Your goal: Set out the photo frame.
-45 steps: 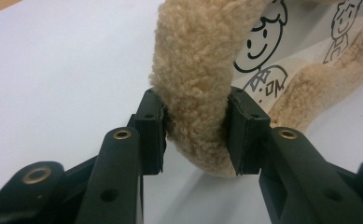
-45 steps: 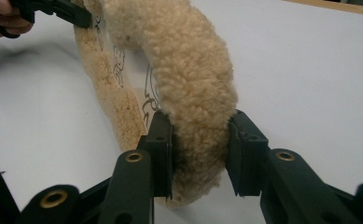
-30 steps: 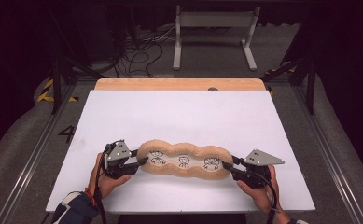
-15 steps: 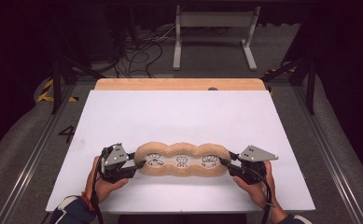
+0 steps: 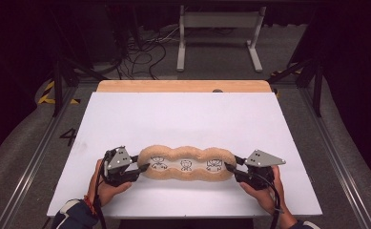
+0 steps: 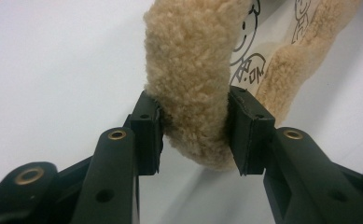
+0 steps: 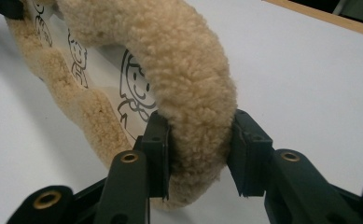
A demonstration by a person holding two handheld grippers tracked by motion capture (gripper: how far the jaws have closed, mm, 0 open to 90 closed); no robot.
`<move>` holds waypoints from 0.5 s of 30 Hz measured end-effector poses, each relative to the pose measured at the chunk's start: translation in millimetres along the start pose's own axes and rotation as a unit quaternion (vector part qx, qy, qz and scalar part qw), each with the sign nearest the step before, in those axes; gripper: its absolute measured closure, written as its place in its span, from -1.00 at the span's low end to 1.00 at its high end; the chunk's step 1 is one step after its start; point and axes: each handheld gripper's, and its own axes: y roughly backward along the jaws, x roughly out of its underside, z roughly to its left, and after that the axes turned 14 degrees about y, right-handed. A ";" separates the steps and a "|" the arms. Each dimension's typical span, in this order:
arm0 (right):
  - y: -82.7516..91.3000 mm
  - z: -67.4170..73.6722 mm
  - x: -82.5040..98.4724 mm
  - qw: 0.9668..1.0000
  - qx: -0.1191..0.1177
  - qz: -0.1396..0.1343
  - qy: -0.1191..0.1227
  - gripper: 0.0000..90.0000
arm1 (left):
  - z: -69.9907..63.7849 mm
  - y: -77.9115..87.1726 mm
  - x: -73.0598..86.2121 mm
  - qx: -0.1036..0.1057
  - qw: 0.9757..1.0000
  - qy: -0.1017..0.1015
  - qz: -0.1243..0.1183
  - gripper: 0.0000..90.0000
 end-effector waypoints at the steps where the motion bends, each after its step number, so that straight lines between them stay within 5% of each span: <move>1: -0.2 -0.1 -0.2 1.000 0.000 0.000 -0.001 0.38 | 0.2 0.3 0.3 0.000 1.000 -0.002 0.000 0.33; 15: -3.9 -1.9 -2.8 1.000 0.011 0.015 -0.006 -0.05 | -4.1 -3.3 1.0 -0.016 1.000 -0.011 -0.008 0.07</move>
